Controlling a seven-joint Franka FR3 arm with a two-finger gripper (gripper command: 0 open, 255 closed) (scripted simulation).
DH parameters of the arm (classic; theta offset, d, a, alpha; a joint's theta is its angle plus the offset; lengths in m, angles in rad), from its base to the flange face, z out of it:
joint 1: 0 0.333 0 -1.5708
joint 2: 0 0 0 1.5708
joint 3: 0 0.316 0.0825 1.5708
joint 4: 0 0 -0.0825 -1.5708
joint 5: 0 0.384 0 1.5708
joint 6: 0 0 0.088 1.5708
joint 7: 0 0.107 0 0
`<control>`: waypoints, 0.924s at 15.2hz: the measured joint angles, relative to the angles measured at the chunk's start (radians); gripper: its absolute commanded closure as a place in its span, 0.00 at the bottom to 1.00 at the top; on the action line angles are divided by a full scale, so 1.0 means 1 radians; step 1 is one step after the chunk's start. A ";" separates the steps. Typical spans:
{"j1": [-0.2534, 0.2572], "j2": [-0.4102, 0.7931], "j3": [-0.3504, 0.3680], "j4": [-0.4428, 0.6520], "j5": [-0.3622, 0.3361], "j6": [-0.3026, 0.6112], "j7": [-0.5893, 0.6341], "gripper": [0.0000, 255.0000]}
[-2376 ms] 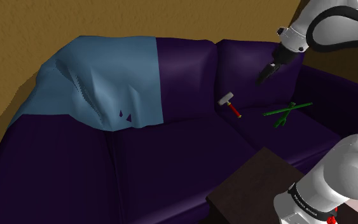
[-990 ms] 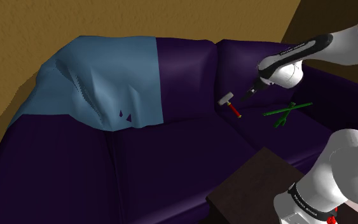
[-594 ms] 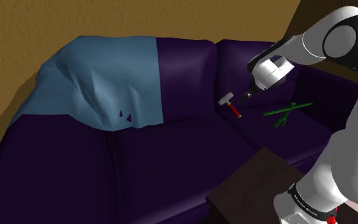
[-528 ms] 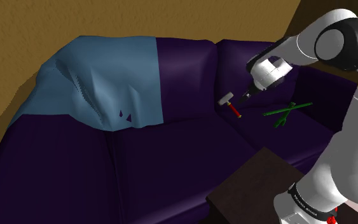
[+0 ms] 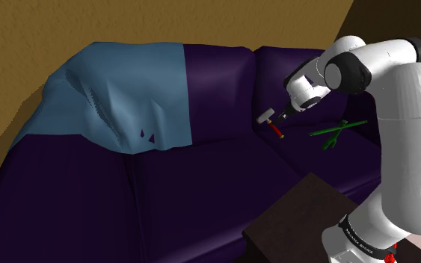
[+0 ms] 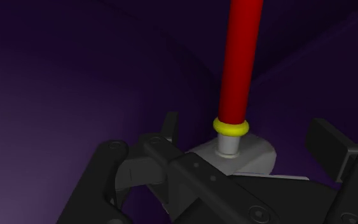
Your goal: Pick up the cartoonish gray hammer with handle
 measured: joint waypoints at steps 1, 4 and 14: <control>-0.012 0.018 0.009 0.012 0.015 -0.002 -0.012 0.00; -0.033 0.057 0.033 0.033 0.053 0.002 -0.043 0.00; -0.051 0.093 0.056 0.049 0.093 0.012 -0.075 1.00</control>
